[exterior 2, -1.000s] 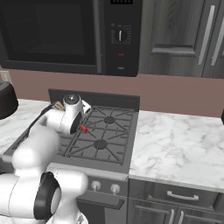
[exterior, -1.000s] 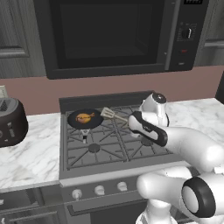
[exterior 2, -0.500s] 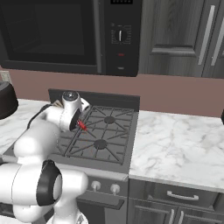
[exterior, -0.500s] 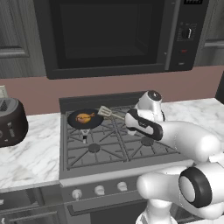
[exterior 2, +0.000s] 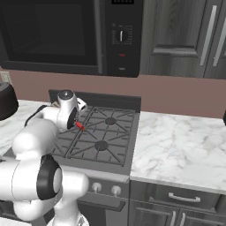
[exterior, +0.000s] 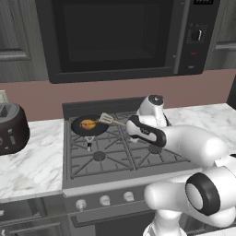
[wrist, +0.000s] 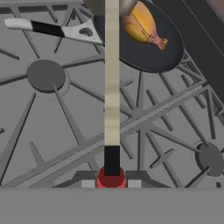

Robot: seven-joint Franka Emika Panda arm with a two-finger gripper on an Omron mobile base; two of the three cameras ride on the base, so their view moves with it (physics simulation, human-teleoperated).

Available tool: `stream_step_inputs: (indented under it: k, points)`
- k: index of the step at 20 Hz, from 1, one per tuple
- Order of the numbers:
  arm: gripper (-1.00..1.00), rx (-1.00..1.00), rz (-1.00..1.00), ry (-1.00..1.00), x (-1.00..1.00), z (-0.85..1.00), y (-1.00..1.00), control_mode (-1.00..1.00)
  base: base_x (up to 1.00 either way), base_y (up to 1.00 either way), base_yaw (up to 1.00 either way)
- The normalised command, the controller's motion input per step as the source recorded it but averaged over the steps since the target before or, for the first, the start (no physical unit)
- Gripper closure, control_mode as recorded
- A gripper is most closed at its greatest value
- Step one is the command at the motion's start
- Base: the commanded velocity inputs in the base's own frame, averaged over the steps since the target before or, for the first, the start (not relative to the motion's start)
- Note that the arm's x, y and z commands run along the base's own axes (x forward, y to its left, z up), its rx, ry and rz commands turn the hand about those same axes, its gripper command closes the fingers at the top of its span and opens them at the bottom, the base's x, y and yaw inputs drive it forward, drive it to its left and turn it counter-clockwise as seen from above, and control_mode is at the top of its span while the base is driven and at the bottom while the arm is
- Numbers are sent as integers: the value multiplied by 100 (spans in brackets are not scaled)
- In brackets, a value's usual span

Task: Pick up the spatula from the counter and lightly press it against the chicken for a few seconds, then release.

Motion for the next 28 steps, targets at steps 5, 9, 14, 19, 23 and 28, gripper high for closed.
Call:
stream_step_inputs:
  k: [5,9,14,19,23,28]
  points:
    - [100,-1,0,2,12,0,11,-100,0,0,0]
    - [100,0,0,0,20,0,2,-100,0,0,0]
    - [100,0,0,0,23,0,0,-100,0,0,0]
    - [100,0,0,1,21,0,7,-100,0,0,0]
    - [100,0,0,3,18,0,9,-100,0,0,0]
    - [100,0,0,3,10,-4,4,-100,0,0,0]
